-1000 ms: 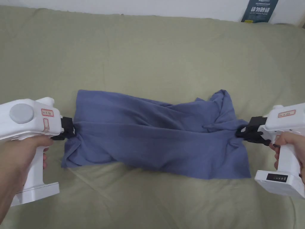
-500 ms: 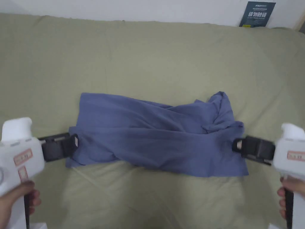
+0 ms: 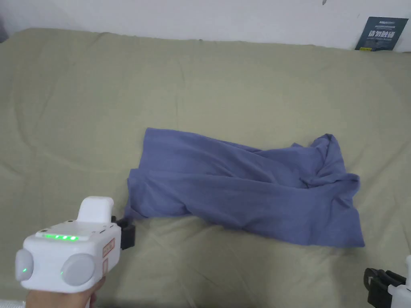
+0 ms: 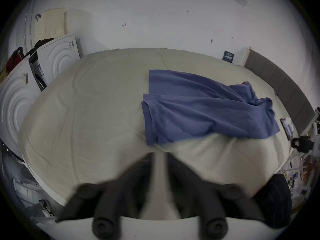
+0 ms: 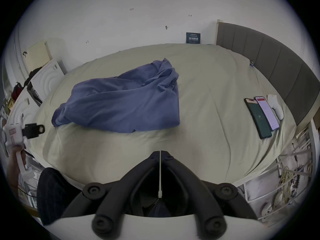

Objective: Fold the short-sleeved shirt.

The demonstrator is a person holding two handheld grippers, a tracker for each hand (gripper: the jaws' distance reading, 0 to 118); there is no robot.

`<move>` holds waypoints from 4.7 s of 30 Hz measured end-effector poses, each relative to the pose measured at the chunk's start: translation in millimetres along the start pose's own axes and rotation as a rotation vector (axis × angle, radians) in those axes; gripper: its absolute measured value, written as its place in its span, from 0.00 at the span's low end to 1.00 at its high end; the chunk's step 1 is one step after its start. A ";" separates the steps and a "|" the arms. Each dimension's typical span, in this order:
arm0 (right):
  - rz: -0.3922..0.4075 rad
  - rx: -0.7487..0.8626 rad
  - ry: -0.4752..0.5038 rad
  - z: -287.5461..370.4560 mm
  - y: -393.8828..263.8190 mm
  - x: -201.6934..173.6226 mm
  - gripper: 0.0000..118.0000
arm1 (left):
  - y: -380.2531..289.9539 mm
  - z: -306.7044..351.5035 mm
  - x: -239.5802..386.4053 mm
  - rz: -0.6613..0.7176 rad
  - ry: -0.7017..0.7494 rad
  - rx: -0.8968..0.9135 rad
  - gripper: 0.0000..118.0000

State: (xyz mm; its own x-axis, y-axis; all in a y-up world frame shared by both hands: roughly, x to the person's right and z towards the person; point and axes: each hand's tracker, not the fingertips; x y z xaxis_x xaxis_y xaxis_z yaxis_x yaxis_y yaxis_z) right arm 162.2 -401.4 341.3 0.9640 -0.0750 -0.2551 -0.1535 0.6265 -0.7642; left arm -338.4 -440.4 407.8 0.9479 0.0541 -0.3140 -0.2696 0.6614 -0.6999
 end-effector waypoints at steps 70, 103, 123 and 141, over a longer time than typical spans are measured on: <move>0.083 0.080 -0.064 34.0 36.7 4.5 0.02 | 19.8 81.4 3.4 -0.101 0.005 0.025 0.04; 0.136 -0.032 0.014 -165.3 192.9 25.0 1.00 | 153.8 -111.0 32.9 -0.172 -0.044 -0.019 0.03; 0.252 0.091 0.105 -103.1 216.4 2.2 0.07 | 152.9 -41.3 23.6 -0.114 -0.071 0.045 0.03; 0.101 -0.030 0.087 -6.8 8.7 35.6 0.10 | -6.5 43.5 -11.9 -0.118 -0.058 -0.154 0.07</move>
State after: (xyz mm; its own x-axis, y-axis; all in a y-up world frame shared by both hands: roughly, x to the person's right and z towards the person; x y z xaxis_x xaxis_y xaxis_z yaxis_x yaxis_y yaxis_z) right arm 193.7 -403.9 321.5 0.9210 -0.0807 -0.3811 -0.2565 0.6105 -0.7493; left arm -340.6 -412.8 444.0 0.9814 0.0290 -0.1896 -0.1746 0.5435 -0.8210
